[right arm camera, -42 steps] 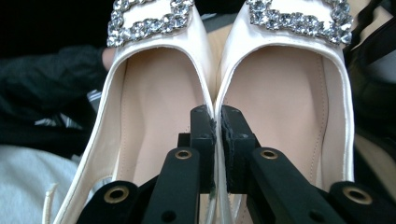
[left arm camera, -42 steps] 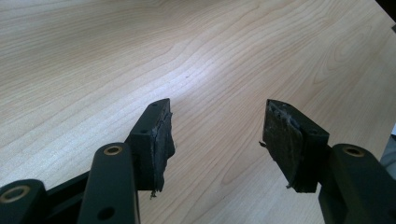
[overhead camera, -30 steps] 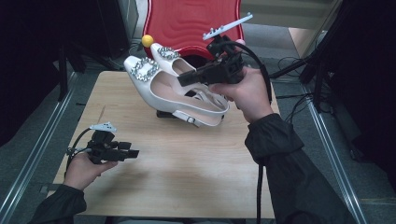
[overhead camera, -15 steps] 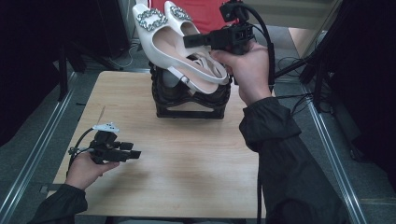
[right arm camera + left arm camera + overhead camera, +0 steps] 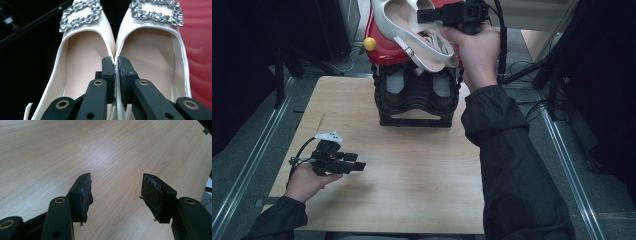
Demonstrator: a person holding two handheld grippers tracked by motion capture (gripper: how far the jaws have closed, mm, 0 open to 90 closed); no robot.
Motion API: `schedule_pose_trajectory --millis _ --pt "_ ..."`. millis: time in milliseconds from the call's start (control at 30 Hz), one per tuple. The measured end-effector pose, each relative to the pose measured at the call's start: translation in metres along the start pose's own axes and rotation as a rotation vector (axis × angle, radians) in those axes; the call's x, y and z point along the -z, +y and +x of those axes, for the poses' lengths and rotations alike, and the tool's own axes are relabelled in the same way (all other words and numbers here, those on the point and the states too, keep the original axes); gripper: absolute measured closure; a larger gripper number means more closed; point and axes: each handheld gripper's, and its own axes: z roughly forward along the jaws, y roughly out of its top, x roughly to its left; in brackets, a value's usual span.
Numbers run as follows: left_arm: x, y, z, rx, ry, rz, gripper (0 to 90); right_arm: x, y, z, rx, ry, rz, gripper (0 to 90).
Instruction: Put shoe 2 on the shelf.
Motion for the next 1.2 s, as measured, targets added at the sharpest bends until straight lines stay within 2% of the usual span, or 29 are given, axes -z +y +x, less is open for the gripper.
schedule_pose_trajectory --millis 100,233,500,700,900,1200 --pt "0.0 0.0 0.001 0.001 -0.004 0.001 41.8 -0.003 0.006 -0.006 -0.023 -0.017 -0.023 86.1" --pt "-0.001 0.001 0.001 -0.005 -0.007 0.002 41.8 -0.008 0.014 -0.01 -0.038 -0.063 -0.045 86.1" --pt "0.0 0.002 0.001 -0.007 -0.018 -0.015 41.8 -0.017 0.027 -0.021 -0.11 -0.111 -0.109 86.1" --pt "-0.001 0.004 0.001 -0.003 -0.033 -0.017 41.8 -0.024 0.03 -0.028 -0.147 -0.158 -0.12 86.0" --pt "-0.006 0.007 -0.002 -0.026 -0.036 -0.002 41.8 -0.031 0.033 -0.036 -0.167 -0.201 -0.126 86.0" --pt "-0.009 0.011 -0.004 -0.044 -0.049 0.005 41.8 -0.036 0.034 -0.046 -0.196 -0.272 -0.17 86.0"
